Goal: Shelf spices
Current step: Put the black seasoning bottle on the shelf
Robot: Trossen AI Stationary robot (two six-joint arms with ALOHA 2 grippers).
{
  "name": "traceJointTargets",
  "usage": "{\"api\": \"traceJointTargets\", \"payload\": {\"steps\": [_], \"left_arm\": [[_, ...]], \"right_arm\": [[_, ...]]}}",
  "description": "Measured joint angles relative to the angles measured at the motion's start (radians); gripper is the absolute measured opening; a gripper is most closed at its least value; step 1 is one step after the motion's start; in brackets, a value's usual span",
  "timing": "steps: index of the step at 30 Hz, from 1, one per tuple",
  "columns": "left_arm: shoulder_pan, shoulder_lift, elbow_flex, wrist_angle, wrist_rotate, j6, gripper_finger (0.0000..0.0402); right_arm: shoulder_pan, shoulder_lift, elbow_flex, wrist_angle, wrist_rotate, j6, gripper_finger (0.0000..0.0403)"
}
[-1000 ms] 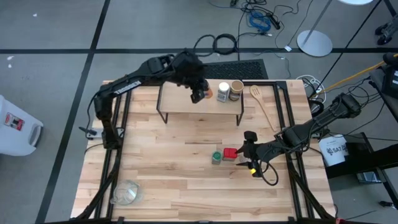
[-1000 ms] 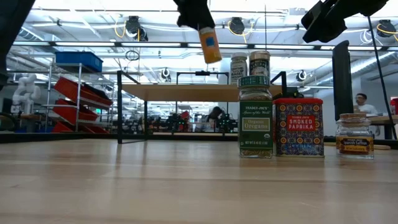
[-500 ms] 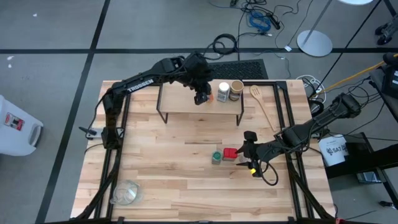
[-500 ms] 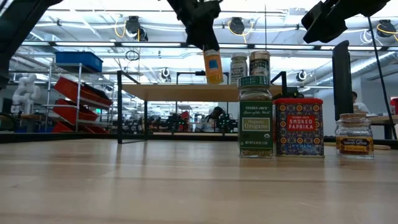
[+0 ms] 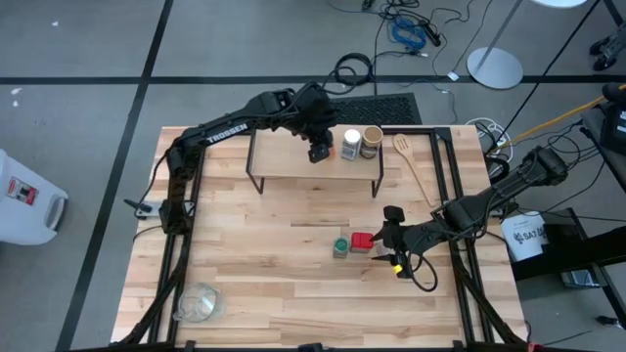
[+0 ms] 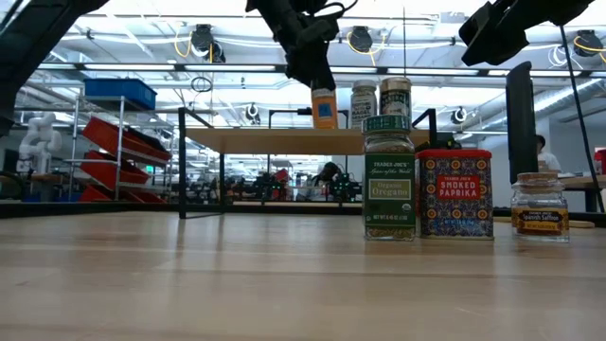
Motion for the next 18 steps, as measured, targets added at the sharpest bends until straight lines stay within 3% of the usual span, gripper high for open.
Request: {"api": "traceJointTargets", "payload": {"steps": [18], "left_arm": [[-0.001, 0.001, 0.0, 0.045, 0.0, 0.0, 0.026]], "right_arm": [[0.0, 0.0, 0.0, 0.0, 0.0, 0.0, 0.0224]]}}
